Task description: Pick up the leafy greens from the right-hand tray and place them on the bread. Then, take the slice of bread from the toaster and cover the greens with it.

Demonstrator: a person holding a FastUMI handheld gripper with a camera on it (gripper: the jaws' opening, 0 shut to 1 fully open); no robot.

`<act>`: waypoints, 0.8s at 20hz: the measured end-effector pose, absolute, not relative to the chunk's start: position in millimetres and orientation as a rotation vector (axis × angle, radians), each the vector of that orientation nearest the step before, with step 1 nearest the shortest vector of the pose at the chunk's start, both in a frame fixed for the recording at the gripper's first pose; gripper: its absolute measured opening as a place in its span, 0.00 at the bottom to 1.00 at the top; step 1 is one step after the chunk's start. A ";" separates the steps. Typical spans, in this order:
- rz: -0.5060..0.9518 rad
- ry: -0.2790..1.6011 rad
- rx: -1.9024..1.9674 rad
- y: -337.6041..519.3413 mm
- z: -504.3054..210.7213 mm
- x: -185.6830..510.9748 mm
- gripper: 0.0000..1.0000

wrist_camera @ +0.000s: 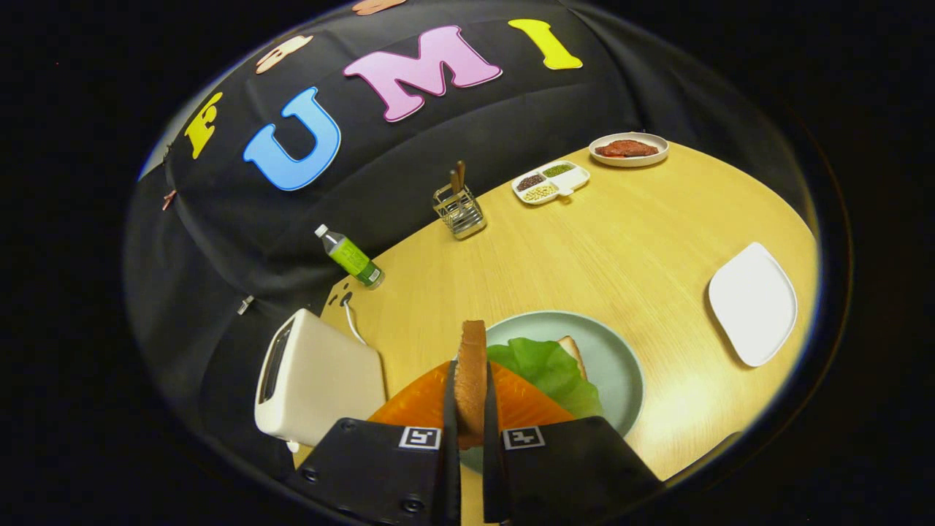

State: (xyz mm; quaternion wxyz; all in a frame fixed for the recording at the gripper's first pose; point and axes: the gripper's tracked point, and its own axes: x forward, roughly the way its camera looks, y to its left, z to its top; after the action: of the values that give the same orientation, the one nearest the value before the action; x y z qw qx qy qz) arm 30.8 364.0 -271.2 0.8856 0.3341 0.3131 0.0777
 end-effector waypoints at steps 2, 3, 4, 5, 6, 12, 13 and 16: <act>0.156 0.657 0.653 356.5 -282.2 33.4 0.16; 0.150 0.669 0.632 353.5 -290.5 33.9 0.16; 0.142 0.678 0.613 349.4 -297.8 33.9 0.16; 0.134 0.685 0.590 345.1 -305.3 32.7 0.16; 0.131 0.694 0.567 341.1 -313.1 29.2 0.16; 0.140 0.711 0.435 338.0 -332.9 32.2 0.20; 0.138 0.715 0.418 337.1 -336.3 32.1 0.26; 0.125 0.727 0.414 333.2 -338.7 30.9 0.41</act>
State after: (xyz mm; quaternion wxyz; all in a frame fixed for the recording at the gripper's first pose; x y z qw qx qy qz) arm 30.9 333.2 -338.7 0.9118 0.2008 0.3529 0.0608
